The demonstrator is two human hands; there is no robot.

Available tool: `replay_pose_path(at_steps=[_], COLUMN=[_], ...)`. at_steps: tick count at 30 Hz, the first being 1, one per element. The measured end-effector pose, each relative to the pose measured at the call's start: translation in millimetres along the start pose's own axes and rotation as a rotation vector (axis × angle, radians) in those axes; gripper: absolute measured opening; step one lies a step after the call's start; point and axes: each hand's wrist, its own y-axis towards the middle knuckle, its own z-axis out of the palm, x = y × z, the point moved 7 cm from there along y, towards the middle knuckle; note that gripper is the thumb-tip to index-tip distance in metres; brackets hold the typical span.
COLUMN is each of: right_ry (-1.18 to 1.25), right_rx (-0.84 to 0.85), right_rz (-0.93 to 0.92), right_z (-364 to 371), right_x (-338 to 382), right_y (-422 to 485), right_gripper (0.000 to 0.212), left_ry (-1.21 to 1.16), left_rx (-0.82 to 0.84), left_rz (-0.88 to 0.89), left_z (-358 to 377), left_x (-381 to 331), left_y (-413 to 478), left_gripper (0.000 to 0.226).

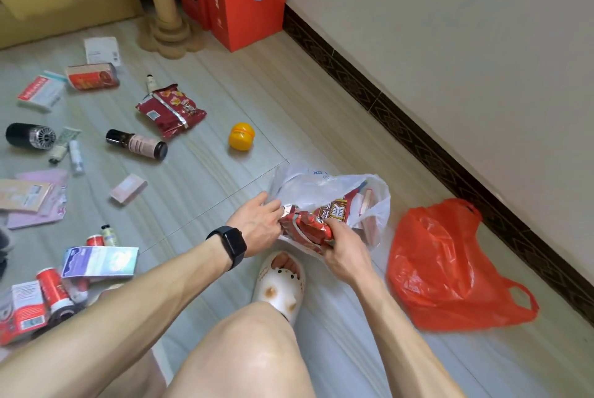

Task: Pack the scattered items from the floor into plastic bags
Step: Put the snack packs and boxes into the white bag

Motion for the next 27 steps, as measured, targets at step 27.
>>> replay_pose_path(at_steps=[27], right_ry=[0.357], right_rx=[-0.185], right_rz=[0.292], right_z=[14.8], right_x=[-50.8], right_y=[45.3], right_gripper=[0.075], left_ry=[-0.026], left_rx=[0.308], left_rz=[-0.255], left_z=[13.2], left_x=[33.2], left_y=[53.3], left_gripper=[0.029])
